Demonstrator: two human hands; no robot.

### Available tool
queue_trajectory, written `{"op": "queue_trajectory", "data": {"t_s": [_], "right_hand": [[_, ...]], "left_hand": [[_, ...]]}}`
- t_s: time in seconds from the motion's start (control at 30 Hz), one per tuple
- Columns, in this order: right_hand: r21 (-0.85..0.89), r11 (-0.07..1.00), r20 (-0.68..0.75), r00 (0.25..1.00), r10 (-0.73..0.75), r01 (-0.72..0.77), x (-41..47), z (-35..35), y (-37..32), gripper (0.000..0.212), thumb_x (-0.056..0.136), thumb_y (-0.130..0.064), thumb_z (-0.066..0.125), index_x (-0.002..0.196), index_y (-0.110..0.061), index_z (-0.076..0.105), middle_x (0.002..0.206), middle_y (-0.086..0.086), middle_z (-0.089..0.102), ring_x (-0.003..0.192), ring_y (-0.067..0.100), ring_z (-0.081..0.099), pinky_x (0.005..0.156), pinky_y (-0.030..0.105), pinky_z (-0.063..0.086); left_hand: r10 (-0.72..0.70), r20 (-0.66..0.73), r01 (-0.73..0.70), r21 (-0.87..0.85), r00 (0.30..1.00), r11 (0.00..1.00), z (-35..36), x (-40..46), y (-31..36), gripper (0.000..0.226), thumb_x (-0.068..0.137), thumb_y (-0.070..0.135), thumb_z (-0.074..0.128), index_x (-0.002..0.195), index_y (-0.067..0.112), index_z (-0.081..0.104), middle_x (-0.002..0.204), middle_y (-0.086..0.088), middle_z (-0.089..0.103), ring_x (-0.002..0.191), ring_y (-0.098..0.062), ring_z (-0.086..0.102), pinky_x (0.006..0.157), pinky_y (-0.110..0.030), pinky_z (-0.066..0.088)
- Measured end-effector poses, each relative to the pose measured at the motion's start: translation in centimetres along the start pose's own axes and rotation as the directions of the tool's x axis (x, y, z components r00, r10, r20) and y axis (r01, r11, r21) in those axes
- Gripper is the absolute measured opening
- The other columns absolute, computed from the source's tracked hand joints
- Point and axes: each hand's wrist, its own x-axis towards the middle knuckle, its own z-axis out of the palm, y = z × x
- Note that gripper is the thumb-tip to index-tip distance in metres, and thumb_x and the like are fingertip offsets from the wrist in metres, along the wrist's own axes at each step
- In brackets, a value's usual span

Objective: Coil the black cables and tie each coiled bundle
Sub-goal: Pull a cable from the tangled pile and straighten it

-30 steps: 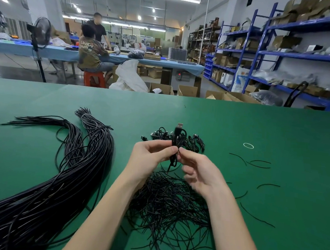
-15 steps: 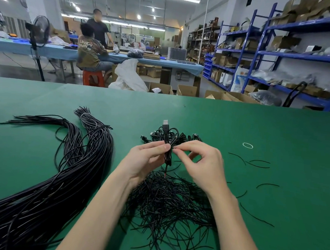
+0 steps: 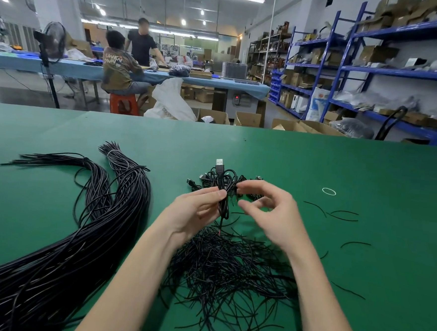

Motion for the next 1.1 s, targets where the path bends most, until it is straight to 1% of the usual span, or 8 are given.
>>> {"op": "queue_trajectory", "data": {"t_s": [0.13,0.3,0.43,0.53,0.6,0.8,0.93,1.1], "right_hand": [[-0.236,0.959,-0.015,0.986,-0.163,0.155,-0.4,0.3,0.4,0.025,0.079,-0.034,0.085,0.101,-0.044,0.077,0.099,-0.032,0.072,0.072,0.007,0.068,0.064,0.009,0.041],[-0.174,0.961,-0.078,0.969,-0.233,0.217,-0.3,0.7,0.1,0.013,0.08,-0.039,0.084,0.092,-0.041,0.08,0.094,-0.029,0.073,0.07,0.008,0.067,0.061,0.01,0.042],[0.125,0.99,-0.099,0.992,0.083,-0.07,-0.1,1.3,-0.5,0.004,0.08,-0.028,0.084,0.076,-0.028,0.083,0.074,-0.005,0.076,0.056,0.006,0.057,0.054,0.015,0.043],[0.653,0.506,0.3,0.806,0.511,-0.564,-0.2,1.8,-1.2,0.007,0.07,-0.02,0.082,0.067,-0.014,0.081,0.072,0.002,0.072,0.05,0.005,0.052,0.04,0.012,0.036],[0.727,0.295,0.406,0.735,0.543,-0.62,-0.2,2.3,-1.1,0.007,0.071,-0.018,0.08,0.068,-0.012,0.08,0.073,0.001,0.07,0.048,0.003,0.054,0.036,0.011,0.036],[0.218,0.964,-0.175,0.966,0.191,-0.151,0.1,2.2,-0.5,0.011,0.085,-0.026,0.082,0.094,-0.031,0.078,0.087,-0.01,0.078,0.06,0.012,0.071,0.057,0.022,0.053],[-0.13,0.98,-0.188,0.967,-0.172,0.15,-0.1,1.7,0.1,0.017,0.083,-0.024,0.083,0.092,-0.038,0.08,0.096,-0.025,0.074,0.06,0.009,0.065,0.066,0.022,0.054],[-0.266,0.94,-0.128,0.959,-0.253,0.213,-0.5,1.7,0.4,0.018,0.082,-0.045,0.079,0.1,-0.043,0.079,0.107,-0.034,0.069,0.064,0.006,0.067,0.064,0.023,0.055]], "left_hand": [[-0.035,0.013,0.035,-0.05,0.999,0.998,-0.1,0.0,-0.1,0.05,0.052,0.014,0.085,0.099,0.011,0.072,0.087,-0.005,0.077,0.072,-0.01,0.07,0.065,-0.021,0.058],[-0.045,0.042,0.049,-0.089,0.998,0.995,-0.2,-0.2,0.1,0.053,0.051,0.012,0.086,0.102,0.009,0.07,0.084,-0.006,0.076,0.068,-0.011,0.072,0.06,-0.02,0.057],[0.037,0.07,-0.036,-0.022,0.997,0.999,0.0,-0.2,0.1,0.061,0.054,0.014,0.086,0.111,0.005,0.068,0.096,-0.008,0.077,0.077,-0.012,0.073,0.071,-0.023,0.057],[0.102,0.089,-0.105,0.025,0.991,0.994,0.2,-0.2,0.2,0.061,0.057,0.014,0.086,0.114,-0.001,0.068,0.105,-0.016,0.076,0.088,-0.019,0.073,0.077,-0.022,0.057],[0.101,0.078,-0.102,0.015,0.992,0.995,0.3,-0.3,0.2,0.057,0.059,0.012,0.085,0.112,-0.001,0.069,0.103,-0.015,0.076,0.087,-0.019,0.073,0.076,-0.021,0.057],[-0.034,-0.005,0.033,-0.143,0.999,0.989,0.2,-0.3,0.0,0.043,0.059,0.012,0.082,0.1,0.014,0.069,0.068,0.002,0.072,0.064,-0.006,0.069,0.061,-0.02,0.057],[-0.061,-0.006,0.059,-0.2,0.998,0.978,0.4,-0.4,0.1,0.042,0.058,0.009,0.082,0.098,0.012,0.07,0.077,-0.003,0.075,0.062,-0.008,0.07,0.055,-0.019,0.056],[-0.07,-0.004,0.068,-0.199,0.998,0.978,0.1,-0.4,0.0,0.041,0.059,0.008,0.082,0.098,0.012,0.071,0.079,-0.004,0.075,0.062,-0.009,0.07,0.055,-0.02,0.056]]}}
